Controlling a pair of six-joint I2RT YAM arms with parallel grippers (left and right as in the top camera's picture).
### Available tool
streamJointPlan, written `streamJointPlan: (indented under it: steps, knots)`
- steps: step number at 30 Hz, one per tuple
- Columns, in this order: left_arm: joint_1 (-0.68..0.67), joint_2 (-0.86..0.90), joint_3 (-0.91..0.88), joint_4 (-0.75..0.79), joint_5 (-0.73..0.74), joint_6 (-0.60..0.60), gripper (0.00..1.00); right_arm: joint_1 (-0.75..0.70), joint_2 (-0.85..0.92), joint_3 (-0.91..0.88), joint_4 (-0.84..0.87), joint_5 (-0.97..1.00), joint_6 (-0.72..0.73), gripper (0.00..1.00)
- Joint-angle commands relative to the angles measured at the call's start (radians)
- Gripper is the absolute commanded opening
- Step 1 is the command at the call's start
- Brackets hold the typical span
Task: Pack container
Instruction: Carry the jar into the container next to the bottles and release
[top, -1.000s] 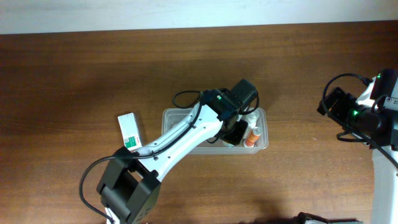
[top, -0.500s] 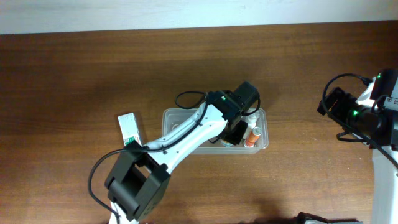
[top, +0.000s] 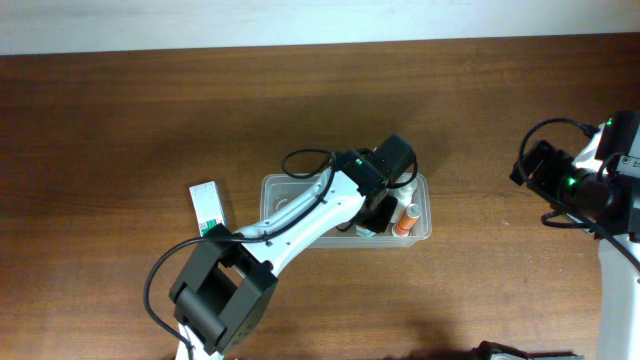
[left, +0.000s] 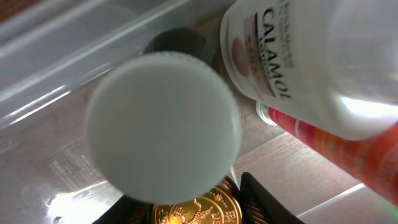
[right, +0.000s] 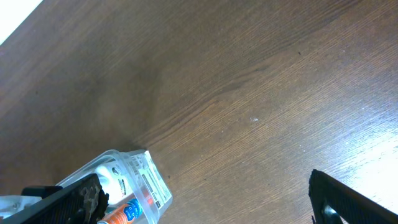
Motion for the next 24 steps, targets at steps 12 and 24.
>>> streamJointPlan:
  steps: [12,24]
  knots:
    - [-0.004,0.013,-0.015,0.037,-0.008,-0.012,0.45,-0.005,0.004,0.009,0.0,-0.005,0.006,0.98]
    - [-0.002,0.011,-0.014,0.036,-0.032,-0.012,0.44,-0.005,0.004,0.009,0.0,-0.005,0.006,0.98]
